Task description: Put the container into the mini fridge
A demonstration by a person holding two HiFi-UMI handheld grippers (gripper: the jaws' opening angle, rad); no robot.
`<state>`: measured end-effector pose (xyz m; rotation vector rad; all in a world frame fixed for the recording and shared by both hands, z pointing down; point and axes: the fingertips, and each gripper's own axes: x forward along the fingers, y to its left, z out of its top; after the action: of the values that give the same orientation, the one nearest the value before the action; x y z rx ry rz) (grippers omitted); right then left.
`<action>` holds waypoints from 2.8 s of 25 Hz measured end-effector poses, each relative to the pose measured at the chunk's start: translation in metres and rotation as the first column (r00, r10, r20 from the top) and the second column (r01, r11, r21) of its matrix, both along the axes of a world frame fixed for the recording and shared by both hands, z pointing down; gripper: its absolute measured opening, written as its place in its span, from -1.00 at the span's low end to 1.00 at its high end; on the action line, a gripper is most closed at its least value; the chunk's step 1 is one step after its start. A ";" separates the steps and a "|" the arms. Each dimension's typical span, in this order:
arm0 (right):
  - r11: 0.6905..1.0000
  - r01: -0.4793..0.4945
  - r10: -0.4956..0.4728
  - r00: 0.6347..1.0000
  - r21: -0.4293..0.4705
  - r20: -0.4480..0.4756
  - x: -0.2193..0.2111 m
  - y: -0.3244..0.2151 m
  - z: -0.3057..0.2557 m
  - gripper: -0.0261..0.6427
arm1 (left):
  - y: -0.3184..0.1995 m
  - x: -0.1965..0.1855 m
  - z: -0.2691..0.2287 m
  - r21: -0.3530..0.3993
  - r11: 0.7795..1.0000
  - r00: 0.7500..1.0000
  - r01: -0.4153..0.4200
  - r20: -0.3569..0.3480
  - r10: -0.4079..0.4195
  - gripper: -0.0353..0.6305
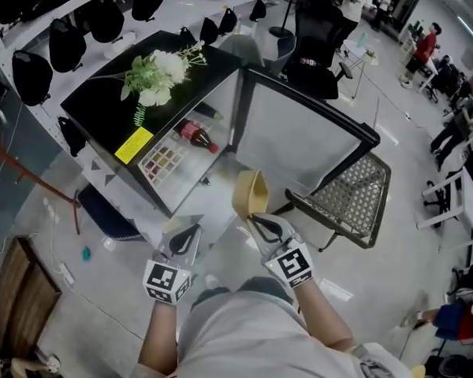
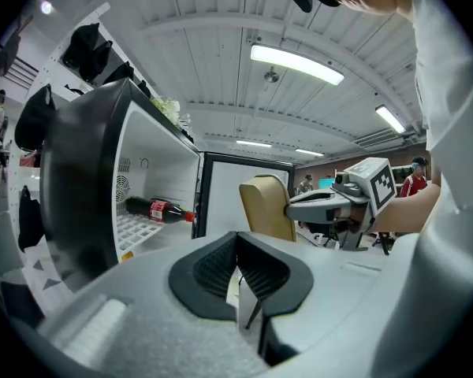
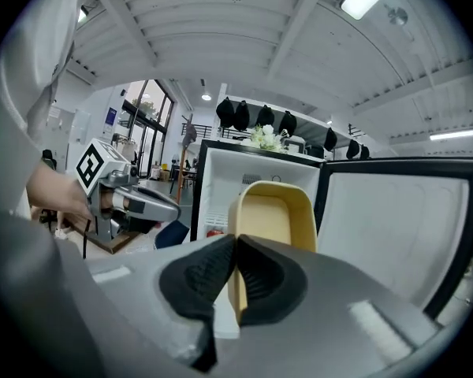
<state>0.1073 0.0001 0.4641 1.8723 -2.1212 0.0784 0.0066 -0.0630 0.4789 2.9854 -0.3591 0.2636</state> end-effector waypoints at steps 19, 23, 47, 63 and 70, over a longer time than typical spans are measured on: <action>0.903 0.426 -0.429 0.897 -0.054 -0.107 -0.046 -0.129 0.013 -0.88 | -0.063 -0.044 0.018 -0.049 0.958 0.959 0.282 0.052 -0.279 -0.87; 0.840 0.540 -0.542 0.825 -0.060 -0.162 -0.056 -0.154 0.015 -0.88 | -0.070 -0.049 0.019 -0.057 0.926 0.927 0.373 0.066 -0.369 -0.87; 0.638 0.739 -0.674 0.401 -0.214 -0.621 -0.084 -0.269 0.063 -0.88 | -0.059 -0.105 0.024 -0.067 0.617 0.620 0.784 0.105 -0.777 -0.87; 0.586 0.755 -0.669 0.246 -0.294 -0.701 -0.095 -0.295 0.080 -0.85 | -0.046 -0.114 0.028 -0.080 0.510 0.516 0.856 0.106 -0.850 -0.87; 0.591 0.747 -0.675 0.252 -0.304 -0.693 -0.095 -0.299 0.084 -0.81 | -0.042 -0.116 0.030 -0.084 0.494 0.500 0.866 0.107 -0.859 -0.87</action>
<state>0.0124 -0.2991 0.5481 0.5056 -2.0520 -0.8821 -0.1092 -0.1049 0.5086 2.2542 -1.6931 0.2201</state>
